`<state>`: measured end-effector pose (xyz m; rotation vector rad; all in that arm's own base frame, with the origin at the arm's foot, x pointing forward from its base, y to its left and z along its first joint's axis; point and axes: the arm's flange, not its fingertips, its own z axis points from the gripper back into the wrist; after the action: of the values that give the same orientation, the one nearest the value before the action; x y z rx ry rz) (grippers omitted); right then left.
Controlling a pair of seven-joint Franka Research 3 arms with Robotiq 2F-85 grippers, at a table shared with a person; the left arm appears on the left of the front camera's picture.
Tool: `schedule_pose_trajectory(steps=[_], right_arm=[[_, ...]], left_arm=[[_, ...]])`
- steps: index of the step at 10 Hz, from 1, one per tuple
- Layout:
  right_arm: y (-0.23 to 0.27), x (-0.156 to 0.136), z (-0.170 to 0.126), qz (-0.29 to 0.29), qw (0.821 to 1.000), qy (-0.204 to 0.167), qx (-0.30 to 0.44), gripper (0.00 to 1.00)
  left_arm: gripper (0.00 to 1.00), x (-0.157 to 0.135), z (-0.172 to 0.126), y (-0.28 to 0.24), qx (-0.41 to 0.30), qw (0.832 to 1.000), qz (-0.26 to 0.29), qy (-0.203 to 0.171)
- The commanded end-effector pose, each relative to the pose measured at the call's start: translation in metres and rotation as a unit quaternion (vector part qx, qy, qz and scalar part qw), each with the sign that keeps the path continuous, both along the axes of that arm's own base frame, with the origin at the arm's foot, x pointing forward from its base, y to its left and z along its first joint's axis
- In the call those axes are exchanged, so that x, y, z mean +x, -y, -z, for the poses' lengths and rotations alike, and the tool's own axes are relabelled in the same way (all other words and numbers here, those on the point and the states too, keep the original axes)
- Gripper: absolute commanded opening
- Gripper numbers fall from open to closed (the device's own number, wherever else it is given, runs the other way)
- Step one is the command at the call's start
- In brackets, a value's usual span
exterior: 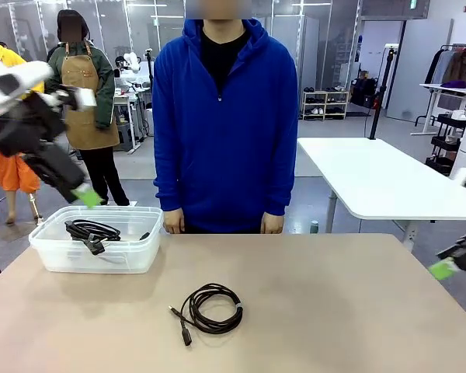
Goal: Organize and store the cables.
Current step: Place the USB Extension Cable into the Organizing box.
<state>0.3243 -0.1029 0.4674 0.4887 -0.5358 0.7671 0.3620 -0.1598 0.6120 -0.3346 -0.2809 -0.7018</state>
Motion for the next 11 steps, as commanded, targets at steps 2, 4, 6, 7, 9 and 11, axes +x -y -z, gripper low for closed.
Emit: schedule_pose_trajectory(steps=[2,4,6,7,9,11], right_arm=[[0.05,-0.024,0.011,-0.06,0.993,0.102,-0.013,1.0],[0.072,-0.046,0.023,-0.083,0.986,0.141,-0.013,1.0],[0.059,-0.051,0.038,-0.121,0.974,0.192,0.015,1.0],[0.081,-0.039,0.012,-0.077,0.987,0.141,-0.023,1.0],[0.081,-0.039,0.012,-0.077,0.987,0.141,-0.023,1.0],[0.081,-0.039,0.012,-0.077,0.987,0.141,-0.023,1.0]], left_arm=[[1.0,0.027,0.0,0.084,-0.007,0.994,-0.089,-0.06],[1.0,0.038,0.02,0.138,0.023,0.99,-0.128,-0.046],[1.0,0.048,0.035,0.143,0.034,0.994,-0.092,-0.056],[1.0,0.03,0.028,0.142,0.007,0.991,-0.12,-0.062],[1.0,0.03,0.028,0.142,0.007,0.991,-0.12,-0.062],[1.0,0.037,0.032,0.145,0.013,0.991,-0.115,-0.061]])
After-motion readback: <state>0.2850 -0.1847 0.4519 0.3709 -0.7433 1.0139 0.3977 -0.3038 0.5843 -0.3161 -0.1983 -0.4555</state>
